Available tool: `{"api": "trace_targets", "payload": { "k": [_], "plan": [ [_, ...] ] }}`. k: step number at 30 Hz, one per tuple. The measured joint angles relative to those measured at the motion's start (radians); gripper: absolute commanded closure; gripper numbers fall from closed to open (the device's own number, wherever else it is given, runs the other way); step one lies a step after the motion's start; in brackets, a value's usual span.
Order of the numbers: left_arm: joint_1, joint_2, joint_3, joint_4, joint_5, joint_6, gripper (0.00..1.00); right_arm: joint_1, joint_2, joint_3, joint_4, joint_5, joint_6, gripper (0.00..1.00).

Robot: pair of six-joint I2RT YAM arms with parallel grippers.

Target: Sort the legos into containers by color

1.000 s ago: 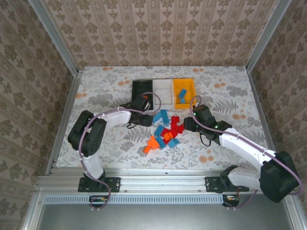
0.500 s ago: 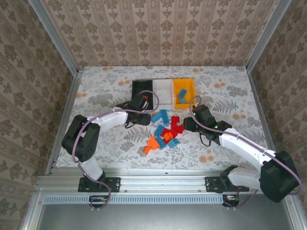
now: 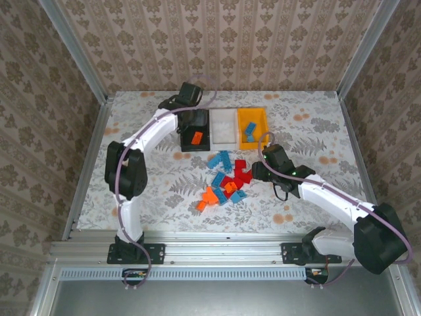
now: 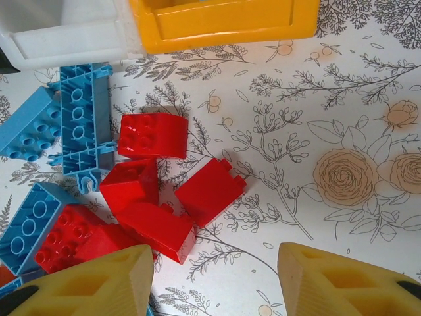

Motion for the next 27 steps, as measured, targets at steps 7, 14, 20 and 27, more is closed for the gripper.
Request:
{"api": "trace_targets", "payload": {
  "k": [7,14,20,27],
  "plan": [
    [0.034,0.194,0.162,-0.102,0.035,0.001,0.39,-0.006,0.0,0.0,0.0,0.005,-0.002,0.44],
    [0.026,0.212,0.165,-0.115,0.078,0.007,0.28,-0.009,0.0,0.0,0.0,0.007,-0.005,0.43],
    [0.026,0.192,0.146,-0.11,0.103,0.006,0.25,-0.009,0.01,0.0,0.0,0.006,-0.004,0.43],
    [0.026,-0.094,-0.135,-0.023,0.14,-0.022,0.17,-0.003,0.109,0.0,0.02,-0.008,0.023,0.47]
  ]
}}
